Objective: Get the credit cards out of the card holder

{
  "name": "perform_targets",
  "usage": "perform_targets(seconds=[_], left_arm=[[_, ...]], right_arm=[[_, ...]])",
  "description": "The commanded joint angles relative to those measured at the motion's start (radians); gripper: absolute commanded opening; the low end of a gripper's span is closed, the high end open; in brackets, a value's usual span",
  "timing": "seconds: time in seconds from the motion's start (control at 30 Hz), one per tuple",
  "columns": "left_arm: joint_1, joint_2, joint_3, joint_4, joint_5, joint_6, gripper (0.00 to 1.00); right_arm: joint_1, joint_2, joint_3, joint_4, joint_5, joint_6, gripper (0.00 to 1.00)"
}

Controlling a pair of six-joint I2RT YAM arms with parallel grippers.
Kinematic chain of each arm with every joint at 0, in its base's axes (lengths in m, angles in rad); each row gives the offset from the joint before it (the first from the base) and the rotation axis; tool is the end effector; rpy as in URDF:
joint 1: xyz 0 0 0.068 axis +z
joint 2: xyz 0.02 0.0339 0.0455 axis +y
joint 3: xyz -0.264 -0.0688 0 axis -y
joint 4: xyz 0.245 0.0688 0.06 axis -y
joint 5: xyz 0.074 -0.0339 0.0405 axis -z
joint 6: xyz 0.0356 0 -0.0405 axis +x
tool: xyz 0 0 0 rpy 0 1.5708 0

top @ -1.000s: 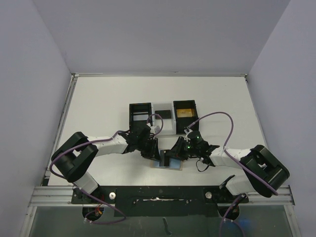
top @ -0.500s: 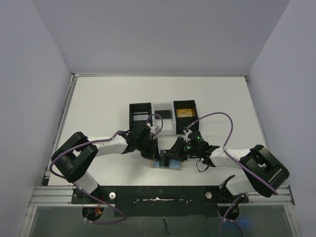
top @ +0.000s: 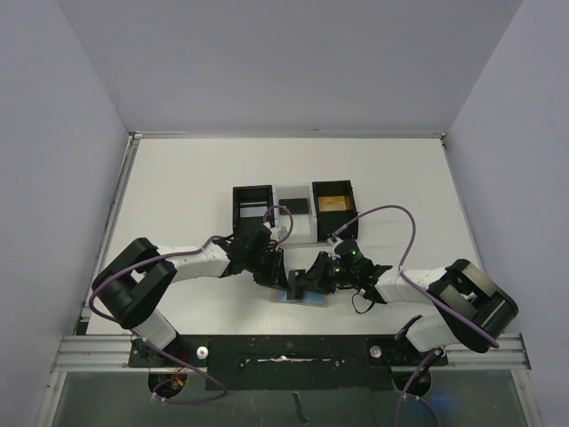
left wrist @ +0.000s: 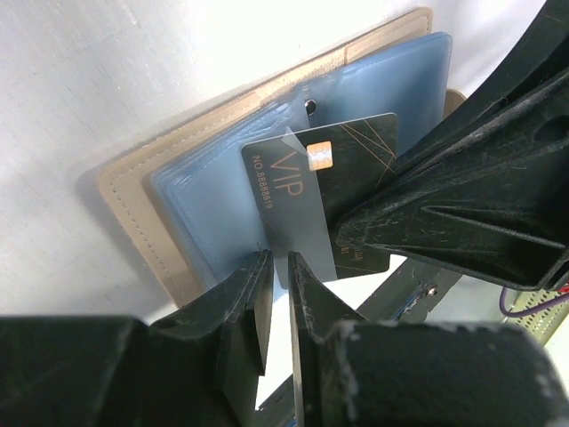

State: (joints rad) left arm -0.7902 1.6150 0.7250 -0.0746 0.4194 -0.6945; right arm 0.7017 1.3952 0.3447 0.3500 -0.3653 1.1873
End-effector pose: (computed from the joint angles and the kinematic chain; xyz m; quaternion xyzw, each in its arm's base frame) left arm 0.1960 -0.2185 0.1371 0.1067 0.9295 -0.3438 0.0808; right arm 0.1672 0.1580 0.1216 0.1401 0.8840 0.4324 0.1095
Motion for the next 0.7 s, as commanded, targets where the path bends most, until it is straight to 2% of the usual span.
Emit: perform_targets(seconds=[0.0,0.2,0.43,0.67], left_arm=[[-0.007,0.011,-0.029,-0.047,-0.076,0.026,0.14],[-0.007,0.01,-0.028,-0.057,-0.087,0.03,0.14],[-0.007,-0.011,-0.026,-0.054,-0.097,0.021,0.14],[-0.007,-0.064,-0.009,-0.065,-0.113,0.015,0.22]], right_arm=[[0.0,-0.03,0.006,0.01,0.038,-0.005,0.05],[-0.034,-0.1,0.016,-0.11,0.026,-0.054,0.0],[-0.101,-0.268,-0.002,-0.216,-0.016,-0.11,0.0],[-0.106,-0.321,0.032,-0.248,0.005,-0.178,0.0]])
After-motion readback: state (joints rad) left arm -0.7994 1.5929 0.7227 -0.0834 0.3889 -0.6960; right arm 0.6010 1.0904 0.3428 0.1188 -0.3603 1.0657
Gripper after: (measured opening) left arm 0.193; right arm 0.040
